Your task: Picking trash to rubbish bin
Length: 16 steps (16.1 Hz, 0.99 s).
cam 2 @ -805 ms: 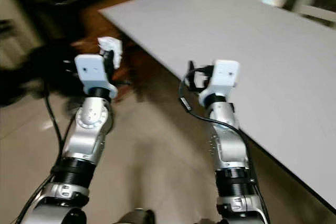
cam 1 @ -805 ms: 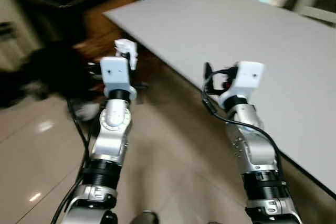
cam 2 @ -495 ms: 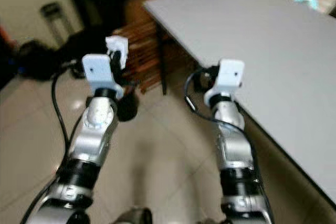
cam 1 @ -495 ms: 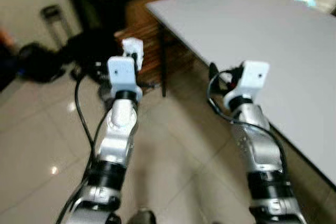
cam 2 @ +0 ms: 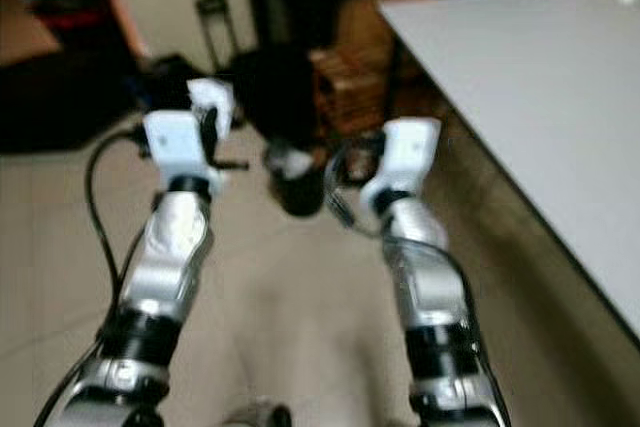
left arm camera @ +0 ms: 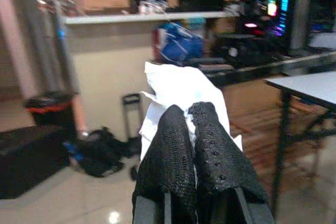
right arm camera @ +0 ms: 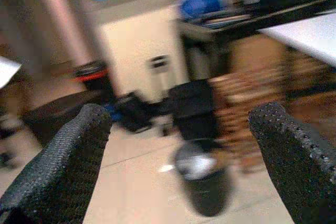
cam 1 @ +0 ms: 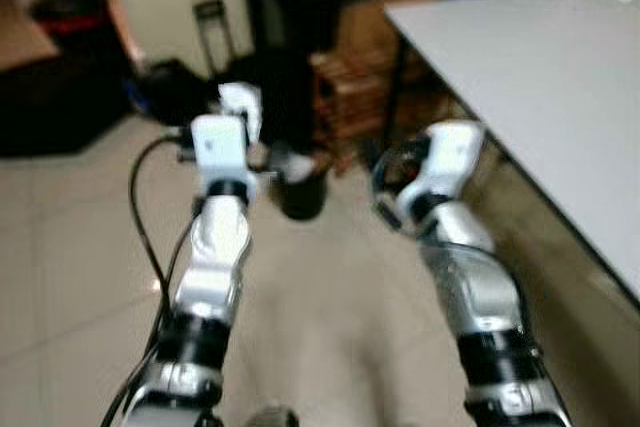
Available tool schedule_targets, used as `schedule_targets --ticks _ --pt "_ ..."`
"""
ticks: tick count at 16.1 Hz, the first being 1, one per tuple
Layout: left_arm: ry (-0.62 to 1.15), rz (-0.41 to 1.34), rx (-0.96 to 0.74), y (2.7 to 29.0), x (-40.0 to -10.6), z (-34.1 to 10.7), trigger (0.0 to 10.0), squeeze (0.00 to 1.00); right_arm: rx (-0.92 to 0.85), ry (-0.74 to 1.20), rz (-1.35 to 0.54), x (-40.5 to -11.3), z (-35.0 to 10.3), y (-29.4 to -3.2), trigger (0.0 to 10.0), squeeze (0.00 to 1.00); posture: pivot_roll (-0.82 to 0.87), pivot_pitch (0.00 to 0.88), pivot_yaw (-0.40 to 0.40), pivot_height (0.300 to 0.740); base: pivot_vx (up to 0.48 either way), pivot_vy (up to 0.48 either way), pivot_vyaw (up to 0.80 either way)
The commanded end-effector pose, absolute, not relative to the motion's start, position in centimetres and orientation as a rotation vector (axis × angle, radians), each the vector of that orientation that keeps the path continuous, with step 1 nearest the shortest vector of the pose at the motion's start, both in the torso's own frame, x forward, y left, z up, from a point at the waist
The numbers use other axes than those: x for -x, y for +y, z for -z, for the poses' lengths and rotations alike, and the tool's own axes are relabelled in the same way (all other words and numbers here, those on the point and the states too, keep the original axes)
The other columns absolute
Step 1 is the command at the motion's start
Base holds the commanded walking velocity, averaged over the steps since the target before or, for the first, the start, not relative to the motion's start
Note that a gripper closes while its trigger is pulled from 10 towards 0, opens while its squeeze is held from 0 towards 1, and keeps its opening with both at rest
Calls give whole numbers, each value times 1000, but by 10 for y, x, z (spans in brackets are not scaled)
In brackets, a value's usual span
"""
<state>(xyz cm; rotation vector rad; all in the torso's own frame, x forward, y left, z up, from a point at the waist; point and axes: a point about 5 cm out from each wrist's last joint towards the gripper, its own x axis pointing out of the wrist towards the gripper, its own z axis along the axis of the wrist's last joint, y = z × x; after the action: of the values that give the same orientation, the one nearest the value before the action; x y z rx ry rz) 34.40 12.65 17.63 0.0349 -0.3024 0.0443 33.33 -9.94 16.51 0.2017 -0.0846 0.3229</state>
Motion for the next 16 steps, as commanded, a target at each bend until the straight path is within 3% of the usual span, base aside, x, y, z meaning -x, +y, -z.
schedule_targets --ticks 1,9,13,16 --pt "-304 -27 -34 120 -343 -177 10000 0 -192 -71 -311 -331 -162 -107 10000 0 -67 101 51 740 0 0 0" --pt "-168 59 -20 109 -337 -146 10000 0 -123 5 -403 -329 -149 -95 10000 0 -56 115 42 740 0 0 0" --pt "-165 105 -2 102 -336 -147 10000 0 -222 41 -613 -315 -148 -78 10000 0 -58 117 40 740 0 0 0" --pt "-170 119 -3 100 -336 -148 10000 0 -251 38 -625 -315 -149 -77 10000 0 -57 119 40 740 0 0 0"
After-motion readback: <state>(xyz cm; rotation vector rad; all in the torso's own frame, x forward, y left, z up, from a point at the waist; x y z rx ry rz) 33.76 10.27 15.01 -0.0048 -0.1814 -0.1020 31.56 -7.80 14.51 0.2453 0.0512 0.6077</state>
